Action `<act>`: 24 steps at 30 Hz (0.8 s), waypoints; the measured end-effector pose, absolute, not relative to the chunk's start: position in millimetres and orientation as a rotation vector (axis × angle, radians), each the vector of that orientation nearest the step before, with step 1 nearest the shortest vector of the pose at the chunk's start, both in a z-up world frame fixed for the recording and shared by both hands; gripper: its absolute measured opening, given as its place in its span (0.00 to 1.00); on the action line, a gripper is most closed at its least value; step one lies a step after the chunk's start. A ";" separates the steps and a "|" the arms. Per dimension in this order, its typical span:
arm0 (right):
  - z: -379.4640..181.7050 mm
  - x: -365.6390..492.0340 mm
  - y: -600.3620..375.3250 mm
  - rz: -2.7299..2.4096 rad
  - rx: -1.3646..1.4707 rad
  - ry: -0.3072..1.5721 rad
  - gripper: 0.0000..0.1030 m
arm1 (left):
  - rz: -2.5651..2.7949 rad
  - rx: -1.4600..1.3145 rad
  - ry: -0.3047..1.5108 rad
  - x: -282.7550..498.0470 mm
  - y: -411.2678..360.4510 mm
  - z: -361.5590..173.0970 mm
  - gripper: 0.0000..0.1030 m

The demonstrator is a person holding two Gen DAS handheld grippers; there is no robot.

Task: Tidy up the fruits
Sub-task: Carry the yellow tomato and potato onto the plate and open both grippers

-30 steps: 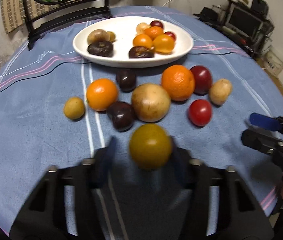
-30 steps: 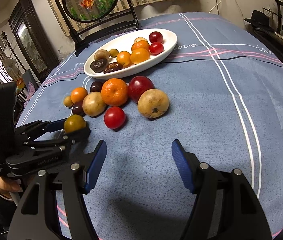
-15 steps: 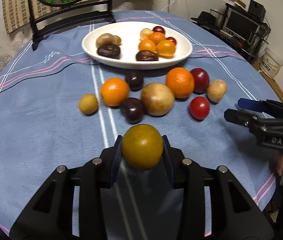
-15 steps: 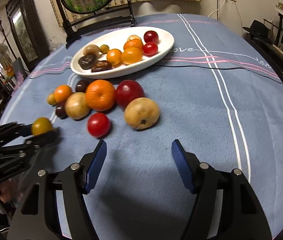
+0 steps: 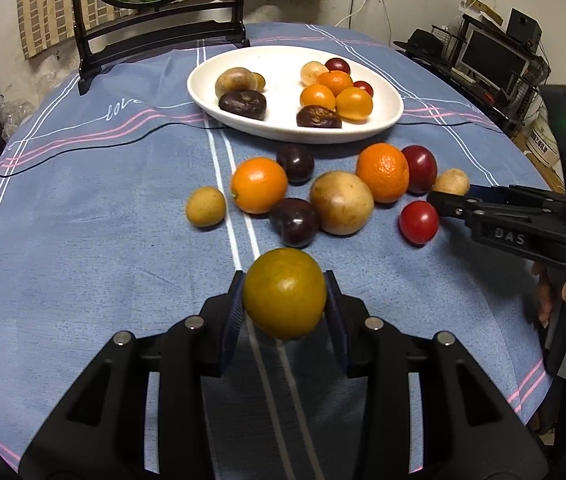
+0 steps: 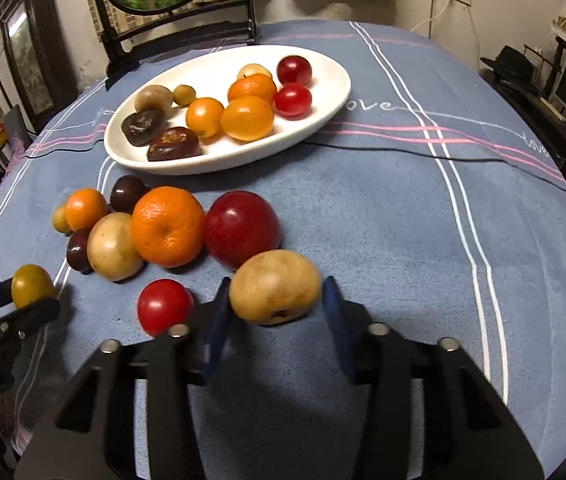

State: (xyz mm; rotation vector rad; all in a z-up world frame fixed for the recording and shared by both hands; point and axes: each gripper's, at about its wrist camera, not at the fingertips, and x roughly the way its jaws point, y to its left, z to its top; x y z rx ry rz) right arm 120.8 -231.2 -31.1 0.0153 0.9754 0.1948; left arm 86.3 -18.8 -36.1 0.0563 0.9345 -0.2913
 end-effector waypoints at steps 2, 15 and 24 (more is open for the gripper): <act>-29.6 116.3 -235.7 0.194 0.027 0.967 0.41 | -0.287 0.053 0.935 86.7 -17.1 -35.8 0.37; 16.5 90.2 -253.5 0.246 0.089 0.843 0.41 | -0.284 0.071 0.871 91.3 -13.3 -3.9 0.37; 48.3 113.8 -241.5 0.313 0.128 0.766 0.41 | -0.276 0.064 0.792 134.0 -17.1 40.2 0.38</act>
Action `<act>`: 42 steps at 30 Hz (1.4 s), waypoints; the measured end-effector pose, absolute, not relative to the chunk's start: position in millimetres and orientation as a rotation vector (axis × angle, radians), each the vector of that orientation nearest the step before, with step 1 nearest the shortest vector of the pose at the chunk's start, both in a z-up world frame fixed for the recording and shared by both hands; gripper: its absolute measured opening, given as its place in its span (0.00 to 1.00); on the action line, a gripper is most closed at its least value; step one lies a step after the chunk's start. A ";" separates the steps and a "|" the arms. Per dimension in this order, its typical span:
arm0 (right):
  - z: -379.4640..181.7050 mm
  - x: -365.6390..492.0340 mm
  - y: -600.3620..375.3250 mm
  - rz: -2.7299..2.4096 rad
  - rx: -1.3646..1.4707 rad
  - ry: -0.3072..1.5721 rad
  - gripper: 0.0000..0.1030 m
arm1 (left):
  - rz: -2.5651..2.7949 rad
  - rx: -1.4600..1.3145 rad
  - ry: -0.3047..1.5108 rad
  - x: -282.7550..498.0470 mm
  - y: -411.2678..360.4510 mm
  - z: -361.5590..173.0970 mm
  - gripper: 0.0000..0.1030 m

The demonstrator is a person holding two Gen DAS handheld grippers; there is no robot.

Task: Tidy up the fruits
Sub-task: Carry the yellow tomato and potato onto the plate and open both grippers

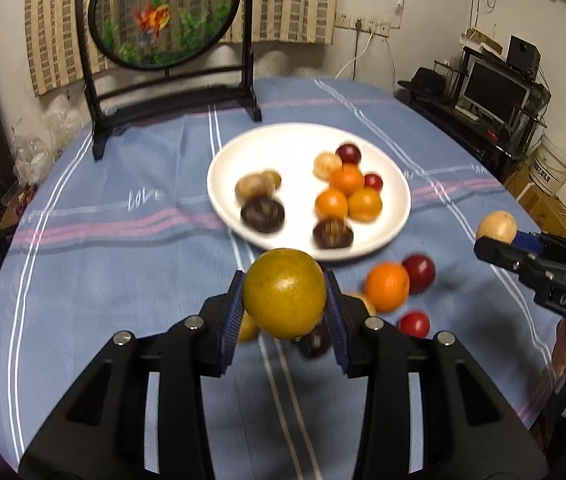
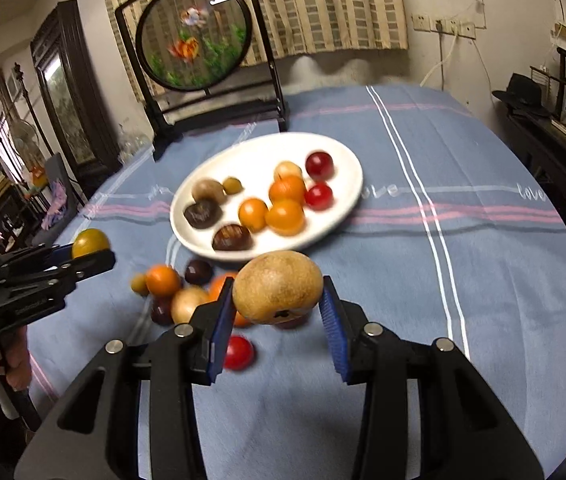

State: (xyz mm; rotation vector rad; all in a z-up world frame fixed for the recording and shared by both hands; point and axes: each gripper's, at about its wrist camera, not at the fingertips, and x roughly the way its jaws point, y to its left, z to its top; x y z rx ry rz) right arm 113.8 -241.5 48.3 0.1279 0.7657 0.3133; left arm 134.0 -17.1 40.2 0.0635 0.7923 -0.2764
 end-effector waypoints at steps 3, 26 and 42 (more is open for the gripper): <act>55.6 130.3 -232.9 0.323 0.117 0.741 0.41 | -0.282 0.053 0.789 155.4 -24.1 46.1 0.38; 10.2 279.4 -192.4 0.339 0.085 0.855 0.41 | -0.153 0.043 0.892 301.2 -54.3 -0.4 0.38; 17.9 249.3 -217.2 0.305 0.097 0.842 0.53 | -0.169 0.053 0.775 261.1 -38.2 35.0 0.77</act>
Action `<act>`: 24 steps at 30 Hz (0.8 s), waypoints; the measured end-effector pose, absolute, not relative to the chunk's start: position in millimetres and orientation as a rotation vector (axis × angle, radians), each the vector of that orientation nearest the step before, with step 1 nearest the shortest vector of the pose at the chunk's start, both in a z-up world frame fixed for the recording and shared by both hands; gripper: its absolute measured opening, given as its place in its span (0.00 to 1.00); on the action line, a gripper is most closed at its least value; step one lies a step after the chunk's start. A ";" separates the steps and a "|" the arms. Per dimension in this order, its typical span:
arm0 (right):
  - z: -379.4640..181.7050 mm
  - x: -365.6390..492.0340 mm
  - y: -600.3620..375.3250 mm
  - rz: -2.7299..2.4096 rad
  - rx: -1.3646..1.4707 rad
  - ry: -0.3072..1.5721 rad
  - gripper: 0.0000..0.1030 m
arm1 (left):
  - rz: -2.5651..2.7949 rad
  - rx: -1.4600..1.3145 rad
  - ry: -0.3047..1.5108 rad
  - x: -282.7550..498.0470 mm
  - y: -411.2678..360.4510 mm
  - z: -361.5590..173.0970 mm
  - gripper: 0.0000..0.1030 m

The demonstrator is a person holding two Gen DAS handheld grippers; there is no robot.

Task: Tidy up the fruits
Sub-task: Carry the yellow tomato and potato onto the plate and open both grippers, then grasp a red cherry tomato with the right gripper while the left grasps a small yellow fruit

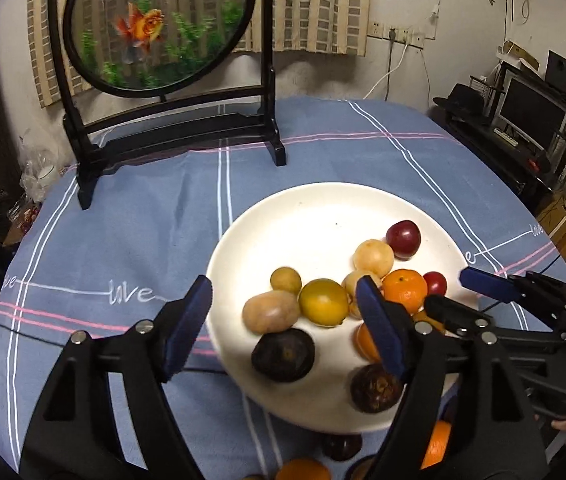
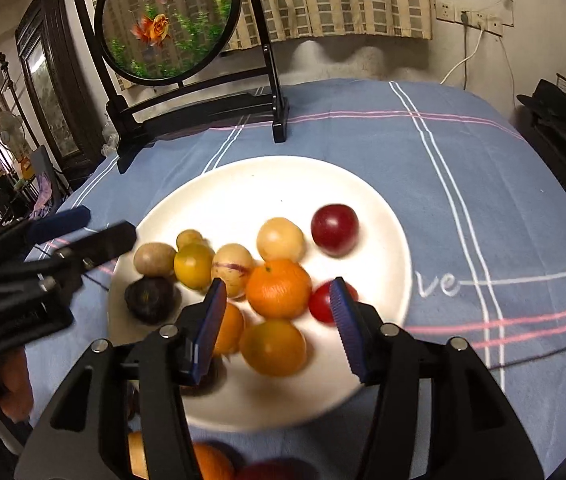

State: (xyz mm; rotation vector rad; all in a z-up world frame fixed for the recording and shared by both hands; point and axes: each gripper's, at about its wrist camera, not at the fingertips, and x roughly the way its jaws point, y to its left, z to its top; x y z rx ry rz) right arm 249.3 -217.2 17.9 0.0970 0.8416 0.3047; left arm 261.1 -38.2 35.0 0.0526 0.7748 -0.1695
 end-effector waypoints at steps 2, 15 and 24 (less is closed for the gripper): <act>20.6 238.3 -223.0 0.300 0.108 0.835 0.53 | -0.166 0.043 0.782 254.0 -34.3 36.3 0.80; 22.2 161.3 -254.0 0.285 0.191 0.817 0.65 | -0.134 0.041 0.807 185.2 -2.8 22.1 0.85; -0.4 123.7 -254.9 0.294 0.197 0.865 0.65 | -0.123 0.078 0.809 138.1 10.0 7.2 0.88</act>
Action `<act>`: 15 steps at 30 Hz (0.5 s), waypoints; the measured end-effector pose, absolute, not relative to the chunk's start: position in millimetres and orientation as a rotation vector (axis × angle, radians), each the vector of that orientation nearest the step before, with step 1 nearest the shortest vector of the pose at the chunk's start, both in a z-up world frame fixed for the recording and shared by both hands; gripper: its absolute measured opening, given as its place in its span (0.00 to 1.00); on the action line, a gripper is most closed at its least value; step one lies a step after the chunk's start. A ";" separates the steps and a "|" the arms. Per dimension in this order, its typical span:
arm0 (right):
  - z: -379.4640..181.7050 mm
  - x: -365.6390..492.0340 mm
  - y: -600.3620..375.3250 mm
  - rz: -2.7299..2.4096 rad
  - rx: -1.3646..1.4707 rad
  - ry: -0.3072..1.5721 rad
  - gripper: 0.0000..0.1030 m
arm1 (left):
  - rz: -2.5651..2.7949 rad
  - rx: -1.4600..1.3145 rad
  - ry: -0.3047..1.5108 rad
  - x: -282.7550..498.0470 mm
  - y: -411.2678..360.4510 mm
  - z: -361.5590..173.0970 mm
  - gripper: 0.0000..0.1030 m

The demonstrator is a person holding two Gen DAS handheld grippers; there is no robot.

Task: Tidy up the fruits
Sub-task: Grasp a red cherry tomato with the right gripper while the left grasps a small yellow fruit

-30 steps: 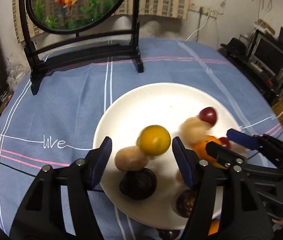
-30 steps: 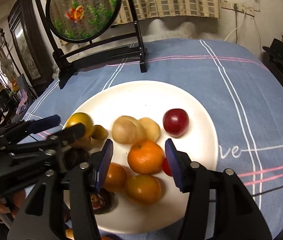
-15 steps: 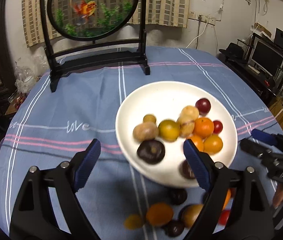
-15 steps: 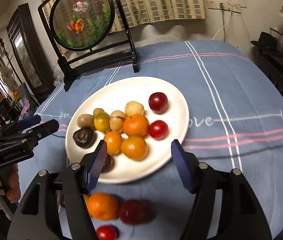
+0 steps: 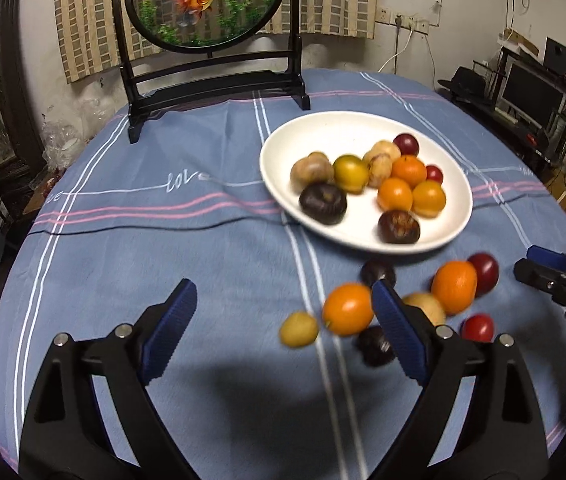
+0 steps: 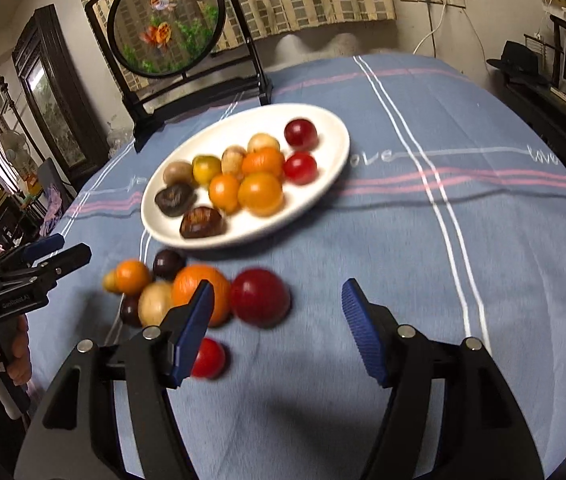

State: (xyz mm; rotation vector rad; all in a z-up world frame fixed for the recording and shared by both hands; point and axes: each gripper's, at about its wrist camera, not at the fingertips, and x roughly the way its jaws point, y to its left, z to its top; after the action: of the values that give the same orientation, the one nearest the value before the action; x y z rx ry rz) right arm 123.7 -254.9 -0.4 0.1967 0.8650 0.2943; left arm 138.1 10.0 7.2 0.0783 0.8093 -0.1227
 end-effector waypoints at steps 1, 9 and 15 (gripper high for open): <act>-1.0 122.1 -254.9 0.298 0.199 0.866 0.65 | -0.118 0.084 0.811 134.5 11.6 4.9 0.88; -8.3 101.9 -241.6 0.318 0.138 0.878 0.65 | -0.111 0.082 0.848 122.7 22.0 -11.0 0.88; -21.8 97.8 -213.1 0.349 0.015 0.931 0.65 | -0.096 0.097 0.847 116.3 23.0 -26.5 0.88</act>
State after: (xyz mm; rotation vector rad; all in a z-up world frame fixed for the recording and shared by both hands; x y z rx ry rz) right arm 97.8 -213.1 -21.8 0.0146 0.9313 0.3491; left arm 116.3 23.0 -26.5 0.0971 0.8472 -0.0963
